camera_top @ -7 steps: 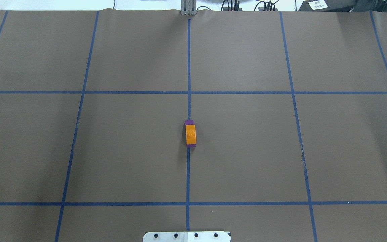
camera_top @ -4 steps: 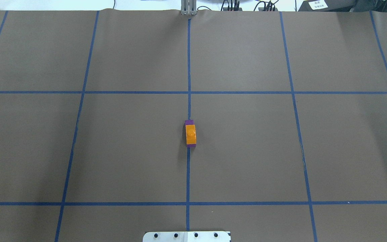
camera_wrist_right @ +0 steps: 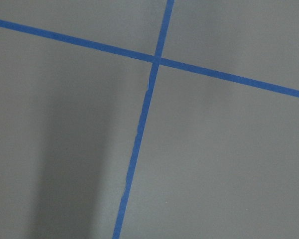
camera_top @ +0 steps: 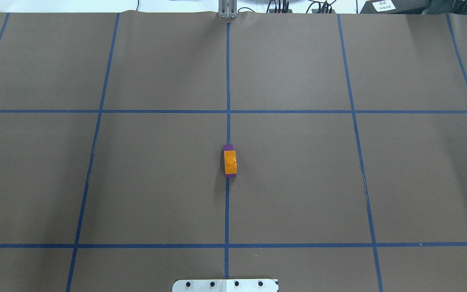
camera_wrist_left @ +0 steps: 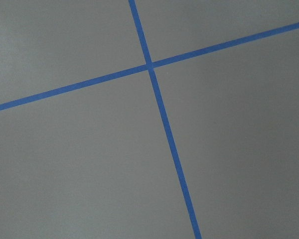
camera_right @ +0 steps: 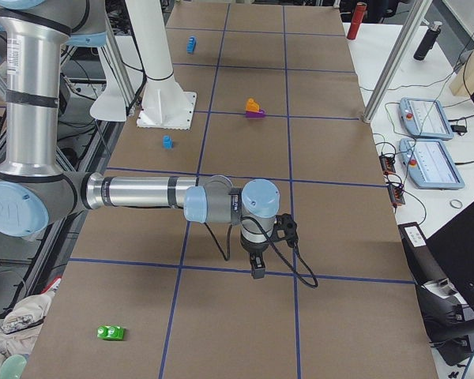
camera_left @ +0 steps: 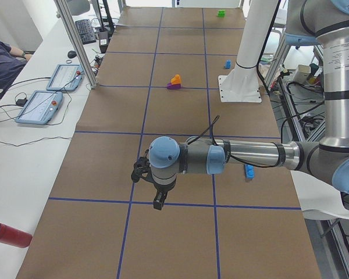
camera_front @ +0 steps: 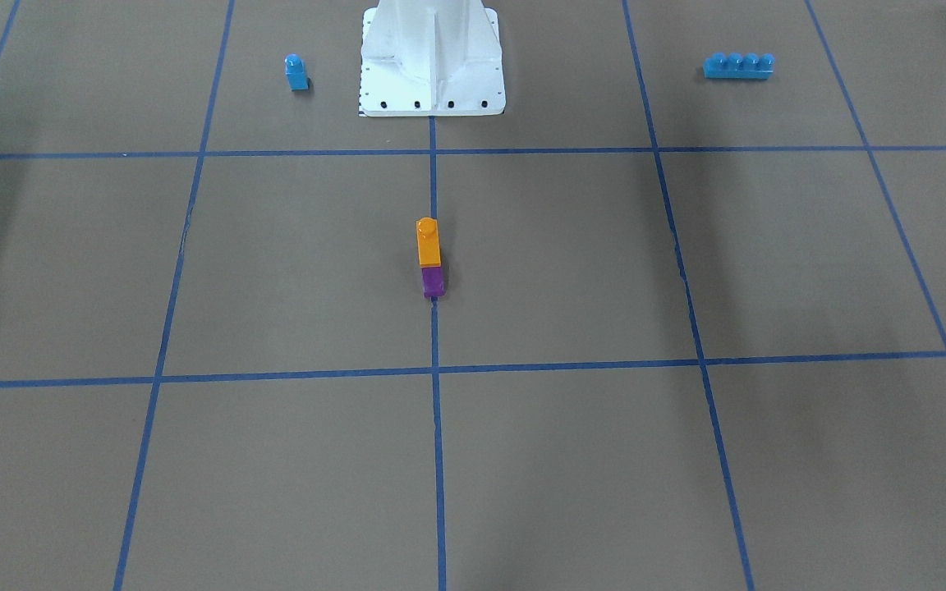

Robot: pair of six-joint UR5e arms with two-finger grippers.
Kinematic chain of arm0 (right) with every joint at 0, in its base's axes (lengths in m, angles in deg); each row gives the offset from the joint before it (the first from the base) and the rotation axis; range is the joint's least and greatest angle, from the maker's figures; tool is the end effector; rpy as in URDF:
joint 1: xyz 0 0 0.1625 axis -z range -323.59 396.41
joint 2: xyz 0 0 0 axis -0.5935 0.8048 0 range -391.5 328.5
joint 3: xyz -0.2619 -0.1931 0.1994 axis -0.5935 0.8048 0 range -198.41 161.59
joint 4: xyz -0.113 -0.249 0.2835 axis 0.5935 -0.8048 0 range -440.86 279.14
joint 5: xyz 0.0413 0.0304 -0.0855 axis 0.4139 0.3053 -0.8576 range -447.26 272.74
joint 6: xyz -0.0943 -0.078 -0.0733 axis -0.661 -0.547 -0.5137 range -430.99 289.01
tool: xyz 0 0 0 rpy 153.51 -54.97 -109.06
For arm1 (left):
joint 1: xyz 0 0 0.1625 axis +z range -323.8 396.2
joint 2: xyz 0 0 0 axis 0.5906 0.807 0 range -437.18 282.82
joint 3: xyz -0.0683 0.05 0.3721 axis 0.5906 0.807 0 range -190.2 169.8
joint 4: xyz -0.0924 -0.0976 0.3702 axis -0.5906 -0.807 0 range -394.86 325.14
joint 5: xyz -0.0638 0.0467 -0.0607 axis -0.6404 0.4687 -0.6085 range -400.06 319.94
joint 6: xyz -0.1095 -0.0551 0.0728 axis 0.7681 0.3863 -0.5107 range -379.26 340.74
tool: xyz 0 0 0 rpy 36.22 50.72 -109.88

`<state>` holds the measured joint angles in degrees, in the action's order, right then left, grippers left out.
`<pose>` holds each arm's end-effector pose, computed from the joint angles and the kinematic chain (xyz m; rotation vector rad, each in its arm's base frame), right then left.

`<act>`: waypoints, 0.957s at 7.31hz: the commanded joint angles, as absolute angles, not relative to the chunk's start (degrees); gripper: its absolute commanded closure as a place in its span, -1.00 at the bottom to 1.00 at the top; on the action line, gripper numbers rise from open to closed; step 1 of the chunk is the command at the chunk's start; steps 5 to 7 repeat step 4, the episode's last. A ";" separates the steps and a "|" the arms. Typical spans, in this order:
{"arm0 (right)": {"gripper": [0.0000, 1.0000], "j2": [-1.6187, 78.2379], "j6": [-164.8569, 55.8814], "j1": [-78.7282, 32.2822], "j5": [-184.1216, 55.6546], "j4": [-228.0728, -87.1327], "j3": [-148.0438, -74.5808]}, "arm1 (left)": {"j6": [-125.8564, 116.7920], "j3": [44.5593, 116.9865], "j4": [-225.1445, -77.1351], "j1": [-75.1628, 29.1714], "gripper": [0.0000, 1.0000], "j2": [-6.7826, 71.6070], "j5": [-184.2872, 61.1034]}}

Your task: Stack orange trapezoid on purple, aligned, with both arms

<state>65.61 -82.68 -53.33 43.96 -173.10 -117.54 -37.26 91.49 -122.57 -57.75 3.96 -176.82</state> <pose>0.0374 -0.4226 0.6357 0.0681 -0.7174 -0.1982 -0.0577 -0.4090 0.6180 0.1645 0.8014 0.2354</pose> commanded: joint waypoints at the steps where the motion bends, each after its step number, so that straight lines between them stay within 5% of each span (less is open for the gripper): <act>1: -1.00 65.71 -82.59 -53.33 43.97 -173.14 -117.63 | -37.28 91.49 -122.58 -57.76 -1.00 4.03 -176.82; 7: -1.00 65.97 -82.59 -53.33 44.14 -173.14 -117.90 | -37.28 91.06 -122.58 -57.67 -1.00 4.12 -176.82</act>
